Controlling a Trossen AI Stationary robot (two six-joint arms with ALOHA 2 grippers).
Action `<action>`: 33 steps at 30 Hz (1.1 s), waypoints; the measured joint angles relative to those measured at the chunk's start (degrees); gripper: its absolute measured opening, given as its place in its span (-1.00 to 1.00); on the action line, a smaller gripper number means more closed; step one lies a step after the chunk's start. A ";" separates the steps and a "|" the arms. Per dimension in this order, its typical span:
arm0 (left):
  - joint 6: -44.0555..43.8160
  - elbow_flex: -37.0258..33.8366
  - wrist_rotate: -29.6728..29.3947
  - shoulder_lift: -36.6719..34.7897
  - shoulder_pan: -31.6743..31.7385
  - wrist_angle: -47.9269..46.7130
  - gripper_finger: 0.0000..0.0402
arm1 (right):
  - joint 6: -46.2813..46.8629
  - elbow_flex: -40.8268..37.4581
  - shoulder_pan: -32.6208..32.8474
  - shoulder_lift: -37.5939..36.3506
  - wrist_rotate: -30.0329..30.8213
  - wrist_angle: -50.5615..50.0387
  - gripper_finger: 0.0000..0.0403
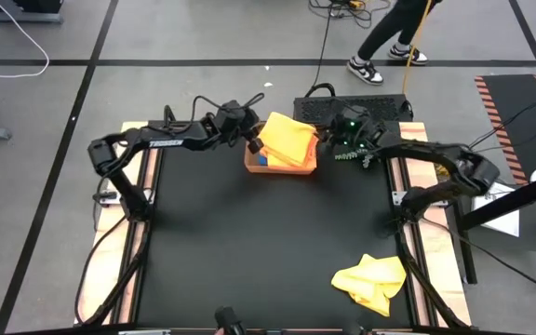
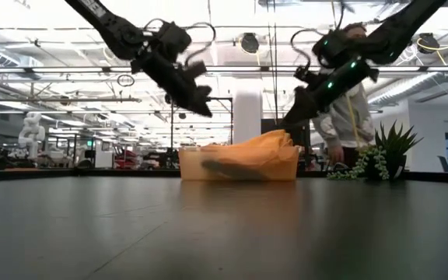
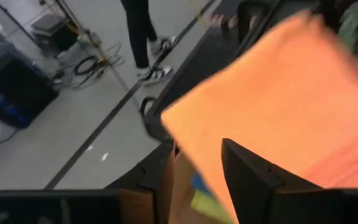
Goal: Fold microfiber towels
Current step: Fold the yellow microfiber towel
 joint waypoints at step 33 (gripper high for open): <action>-14.26 -16.87 -0.24 -6.01 -30.74 22.03 -0.78 | 25.57 -35.69 45.39 -25.31 7.98 21.49 -0.21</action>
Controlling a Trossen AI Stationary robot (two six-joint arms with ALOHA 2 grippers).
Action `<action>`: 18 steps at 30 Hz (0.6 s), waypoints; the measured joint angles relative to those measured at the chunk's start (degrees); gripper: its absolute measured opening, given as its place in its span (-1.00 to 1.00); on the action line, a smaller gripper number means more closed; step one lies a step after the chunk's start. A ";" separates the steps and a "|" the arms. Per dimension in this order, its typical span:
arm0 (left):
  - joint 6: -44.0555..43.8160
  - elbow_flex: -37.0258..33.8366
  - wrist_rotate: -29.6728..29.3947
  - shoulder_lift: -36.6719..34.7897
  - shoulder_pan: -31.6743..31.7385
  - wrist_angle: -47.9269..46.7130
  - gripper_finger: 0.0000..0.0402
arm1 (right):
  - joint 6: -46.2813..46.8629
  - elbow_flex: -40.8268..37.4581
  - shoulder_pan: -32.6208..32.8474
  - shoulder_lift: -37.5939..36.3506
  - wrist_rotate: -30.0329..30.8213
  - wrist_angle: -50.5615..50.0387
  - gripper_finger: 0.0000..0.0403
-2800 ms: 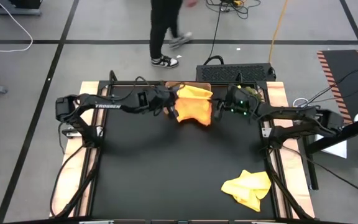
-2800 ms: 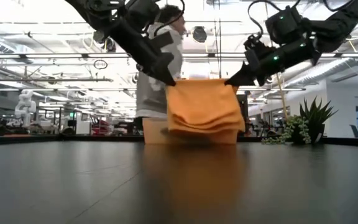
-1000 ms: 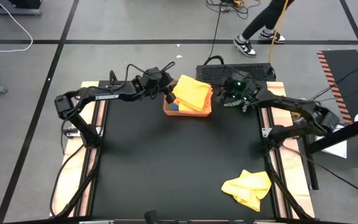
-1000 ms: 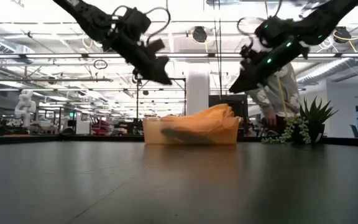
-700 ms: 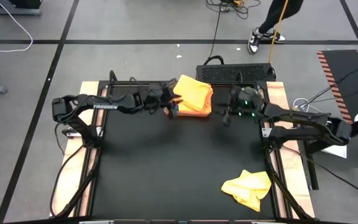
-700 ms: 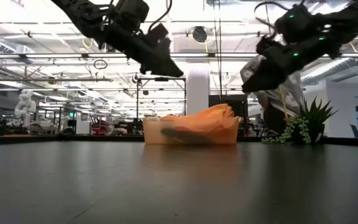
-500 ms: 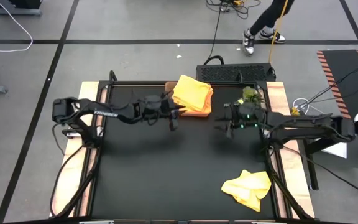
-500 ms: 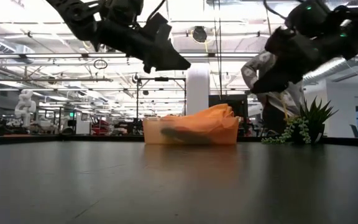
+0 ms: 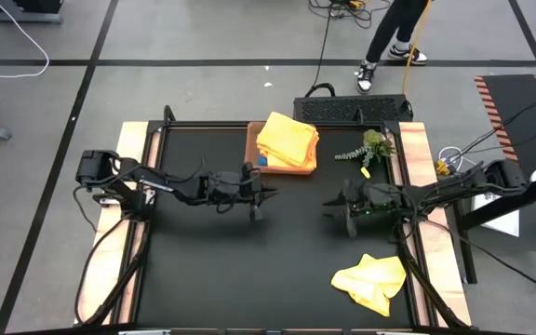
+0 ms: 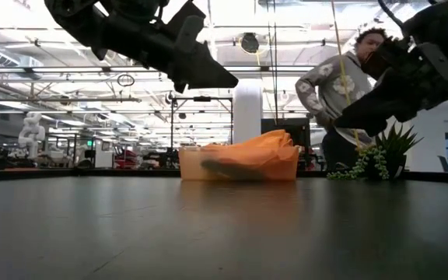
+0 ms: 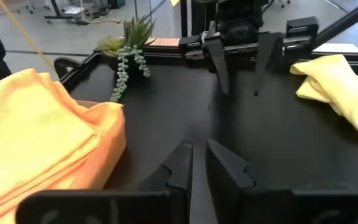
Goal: Fold microfiber towels
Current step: Fold the yellow microfiber towel
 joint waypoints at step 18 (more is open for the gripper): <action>-0.38 0.00 -1.16 0.02 -0.62 0.48 -0.82 | 1.78 -0.11 9.05 0.04 5.77 1.16 -0.21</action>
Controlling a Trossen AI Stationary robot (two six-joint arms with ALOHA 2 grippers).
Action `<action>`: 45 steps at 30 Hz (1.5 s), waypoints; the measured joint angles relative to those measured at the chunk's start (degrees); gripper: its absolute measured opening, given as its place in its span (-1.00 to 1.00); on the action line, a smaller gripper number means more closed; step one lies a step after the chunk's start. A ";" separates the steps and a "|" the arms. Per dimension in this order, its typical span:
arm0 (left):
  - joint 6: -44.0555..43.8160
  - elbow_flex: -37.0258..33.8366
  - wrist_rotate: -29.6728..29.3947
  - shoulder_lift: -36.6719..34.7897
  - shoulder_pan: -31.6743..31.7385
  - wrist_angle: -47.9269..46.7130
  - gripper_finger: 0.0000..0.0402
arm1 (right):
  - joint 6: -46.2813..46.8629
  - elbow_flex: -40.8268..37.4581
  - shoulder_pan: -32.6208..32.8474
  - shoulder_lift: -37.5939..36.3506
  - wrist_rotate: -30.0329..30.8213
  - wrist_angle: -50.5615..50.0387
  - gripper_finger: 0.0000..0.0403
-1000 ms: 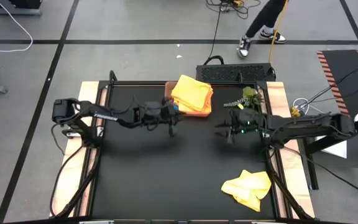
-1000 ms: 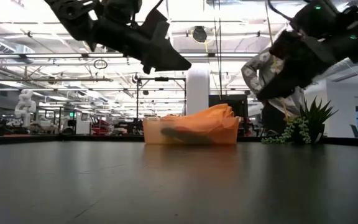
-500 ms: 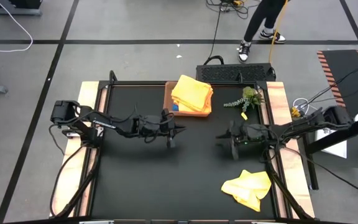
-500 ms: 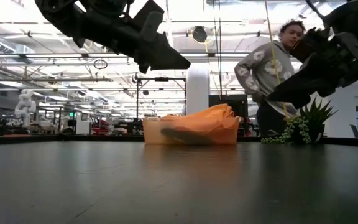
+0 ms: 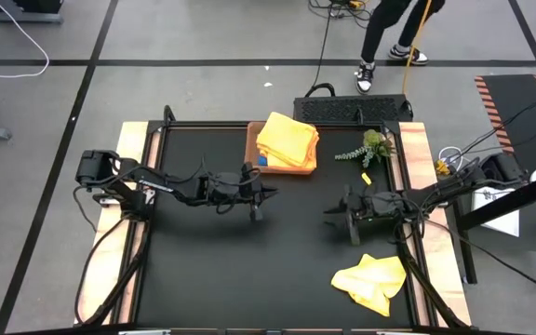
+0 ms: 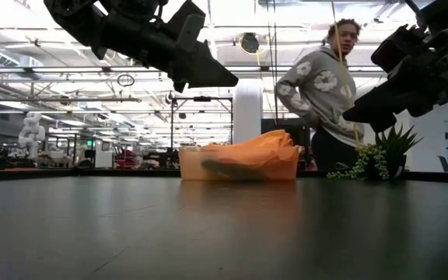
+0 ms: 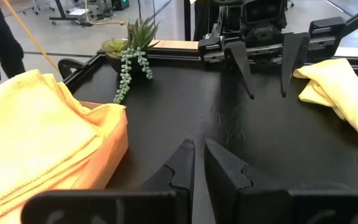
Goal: Fold microfiber towels
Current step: Fold the yellow microfiber towel
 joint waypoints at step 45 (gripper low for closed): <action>-0.13 0.02 0.02 0.04 0.00 -0.20 -0.81 | -1.92 0.00 0.31 0.04 0.07 -2.16 -0.21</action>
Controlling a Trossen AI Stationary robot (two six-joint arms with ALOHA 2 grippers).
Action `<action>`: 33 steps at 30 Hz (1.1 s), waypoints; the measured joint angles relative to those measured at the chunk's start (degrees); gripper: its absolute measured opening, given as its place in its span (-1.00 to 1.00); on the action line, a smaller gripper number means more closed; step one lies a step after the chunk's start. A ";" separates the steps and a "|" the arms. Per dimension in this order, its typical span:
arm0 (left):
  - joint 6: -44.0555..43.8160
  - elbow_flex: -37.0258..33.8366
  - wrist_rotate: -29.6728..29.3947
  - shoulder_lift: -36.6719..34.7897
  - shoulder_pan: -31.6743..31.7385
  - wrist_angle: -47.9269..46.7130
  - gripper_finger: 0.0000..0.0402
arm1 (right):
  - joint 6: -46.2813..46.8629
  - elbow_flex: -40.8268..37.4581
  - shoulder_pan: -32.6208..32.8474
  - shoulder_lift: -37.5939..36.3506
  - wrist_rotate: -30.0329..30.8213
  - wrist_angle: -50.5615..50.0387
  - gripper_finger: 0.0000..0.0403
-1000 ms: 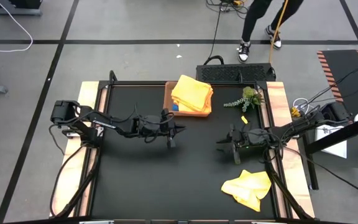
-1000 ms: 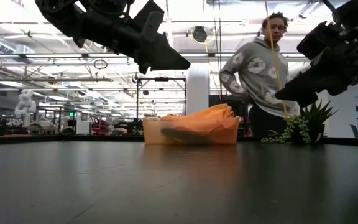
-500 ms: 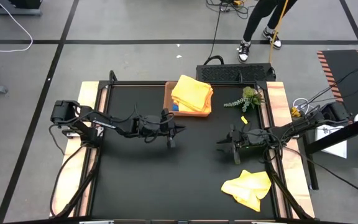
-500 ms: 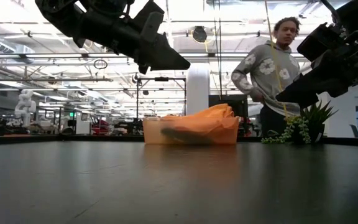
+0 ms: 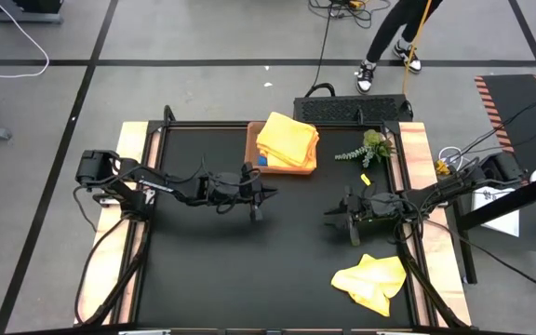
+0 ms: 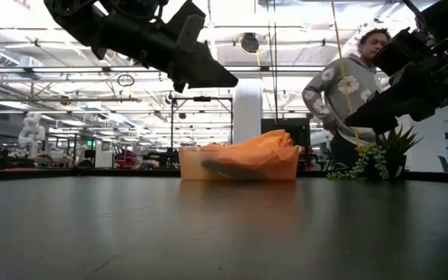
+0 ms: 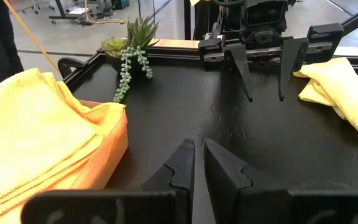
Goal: Fold microfiber towels
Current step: Fold the yellow microfiber towel
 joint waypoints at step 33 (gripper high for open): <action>-1.05 0.02 0.35 0.00 0.00 -0.93 -0.81 | 1.04 12.27 2.82 -0.04 -6.66 -20.50 -0.21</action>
